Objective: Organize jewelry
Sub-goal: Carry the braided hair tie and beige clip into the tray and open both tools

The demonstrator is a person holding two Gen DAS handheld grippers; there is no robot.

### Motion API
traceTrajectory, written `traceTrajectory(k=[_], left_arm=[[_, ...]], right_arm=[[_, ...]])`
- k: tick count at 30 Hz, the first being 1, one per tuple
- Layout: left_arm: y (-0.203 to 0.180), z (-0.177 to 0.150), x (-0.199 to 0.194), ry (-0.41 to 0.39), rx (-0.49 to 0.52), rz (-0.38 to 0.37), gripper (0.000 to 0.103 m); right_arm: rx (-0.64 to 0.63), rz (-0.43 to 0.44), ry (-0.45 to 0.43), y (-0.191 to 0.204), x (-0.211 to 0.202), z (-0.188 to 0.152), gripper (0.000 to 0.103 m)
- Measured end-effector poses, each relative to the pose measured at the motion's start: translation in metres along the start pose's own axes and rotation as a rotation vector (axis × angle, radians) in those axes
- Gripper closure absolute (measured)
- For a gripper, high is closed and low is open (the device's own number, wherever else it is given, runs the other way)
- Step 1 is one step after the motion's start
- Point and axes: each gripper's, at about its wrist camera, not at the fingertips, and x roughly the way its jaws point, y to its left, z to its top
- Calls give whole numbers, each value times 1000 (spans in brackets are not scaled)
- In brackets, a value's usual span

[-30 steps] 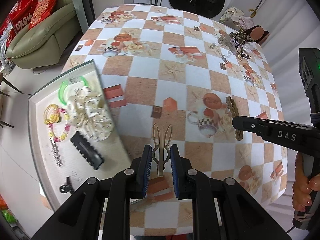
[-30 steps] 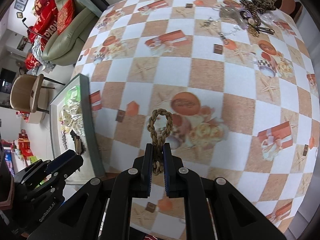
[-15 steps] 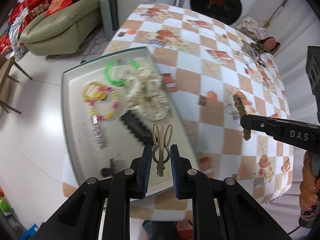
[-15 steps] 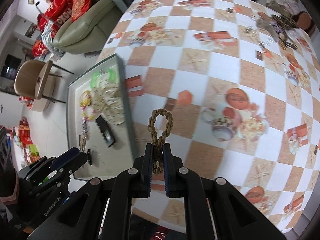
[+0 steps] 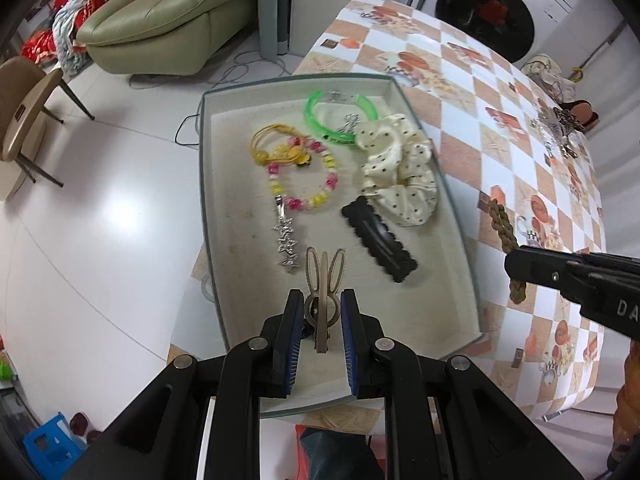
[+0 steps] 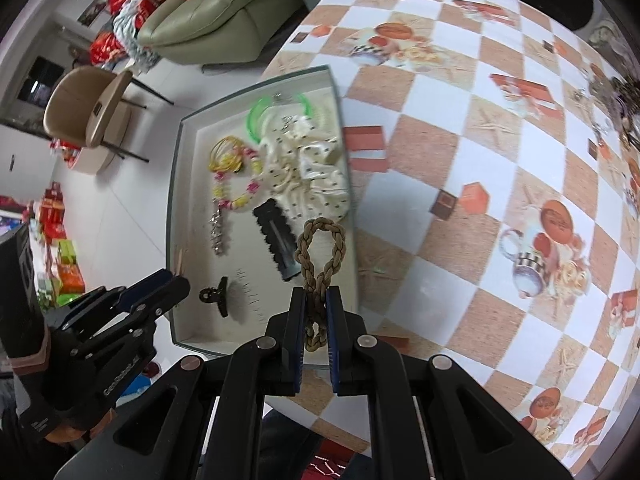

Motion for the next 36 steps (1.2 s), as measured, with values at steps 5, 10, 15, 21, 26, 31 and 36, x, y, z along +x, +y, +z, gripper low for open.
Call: traceTrajectory(k=[5, 10, 15, 21, 26, 31, 36], left_arm=[[4, 0, 12, 16, -7, 8, 79], [5, 1, 23, 29, -8, 17, 79], [5, 4, 35, 39, -9, 29, 79], [4, 11, 47, 43, 0, 42, 79], [3, 13, 58, 55, 17, 58, 79], [2, 14, 66, 72, 31, 67, 79], [-1, 14, 70, 68, 46, 87, 79]], right_arm=[[-27, 1, 31, 11, 13, -1, 93], [-33, -4, 63, 13, 27, -3, 93], [-33, -10, 84, 14, 39, -4, 93], [-36, -11, 105, 14, 54, -4, 93], [-23, -8, 131, 11, 69, -5, 93], [-11, -5, 155, 8, 84, -6, 93], [-12, -13, 179, 3, 99, -10, 93]])
